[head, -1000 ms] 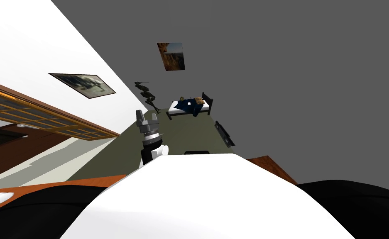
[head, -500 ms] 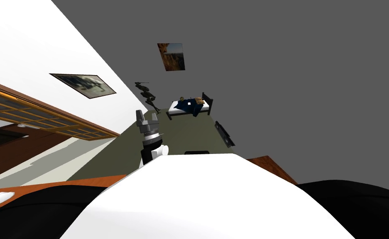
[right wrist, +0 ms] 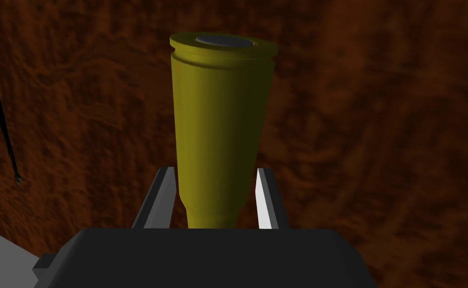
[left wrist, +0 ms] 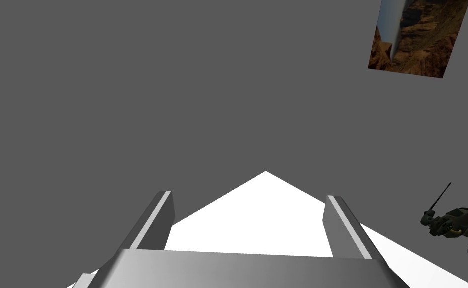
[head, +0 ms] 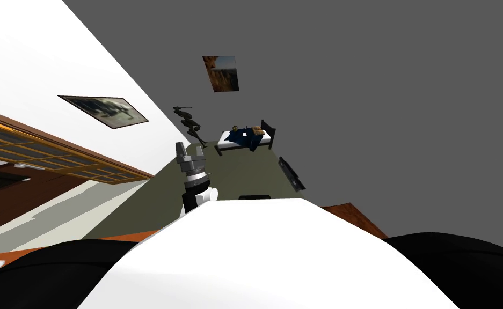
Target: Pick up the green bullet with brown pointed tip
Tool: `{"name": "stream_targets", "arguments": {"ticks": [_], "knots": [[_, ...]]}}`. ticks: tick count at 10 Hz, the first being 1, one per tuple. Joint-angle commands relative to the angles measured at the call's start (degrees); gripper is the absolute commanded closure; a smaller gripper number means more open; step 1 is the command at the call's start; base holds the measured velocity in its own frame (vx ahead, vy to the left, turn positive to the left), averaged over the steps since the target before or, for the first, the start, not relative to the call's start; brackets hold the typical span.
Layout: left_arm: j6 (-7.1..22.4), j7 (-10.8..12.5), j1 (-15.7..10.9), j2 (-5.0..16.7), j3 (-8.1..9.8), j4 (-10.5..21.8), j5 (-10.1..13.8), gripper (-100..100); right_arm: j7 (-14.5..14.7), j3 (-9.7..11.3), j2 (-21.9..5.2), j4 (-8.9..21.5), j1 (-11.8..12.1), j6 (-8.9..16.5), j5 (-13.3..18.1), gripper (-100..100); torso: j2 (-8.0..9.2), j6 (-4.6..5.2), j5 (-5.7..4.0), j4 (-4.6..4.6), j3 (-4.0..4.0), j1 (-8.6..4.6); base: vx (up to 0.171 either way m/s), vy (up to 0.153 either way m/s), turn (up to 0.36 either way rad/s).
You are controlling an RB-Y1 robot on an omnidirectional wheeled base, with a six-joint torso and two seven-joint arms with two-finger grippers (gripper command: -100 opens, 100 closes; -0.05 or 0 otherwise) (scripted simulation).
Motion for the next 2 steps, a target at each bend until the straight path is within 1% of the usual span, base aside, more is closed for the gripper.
{"name": "stream_targets", "arguments": {"ticks": [1, 2], "knots": [[0.00, 0.00, 0.00, 0.00, 0.00, 0.00, 0.00, 0, 0.00, 0.00, 0.00, 0.00, 0.00, 0.00, 0.00, 100, 0.00, 0.00, 0.00, 0.00, 0.00, 0.00, 0.000, 0.000, 0.000], [0.00, 0.00, 0.00, 0.00, 0.00, 0.00, 0.00, 0, 0.11, -0.07, 0.01, 0.02, 0.00, -0.07, 0.02, 0, 0.03, 0.00, -0.02, 0.01, 0.02, -0.03, 0.000, 0.000, 0.000]]}}
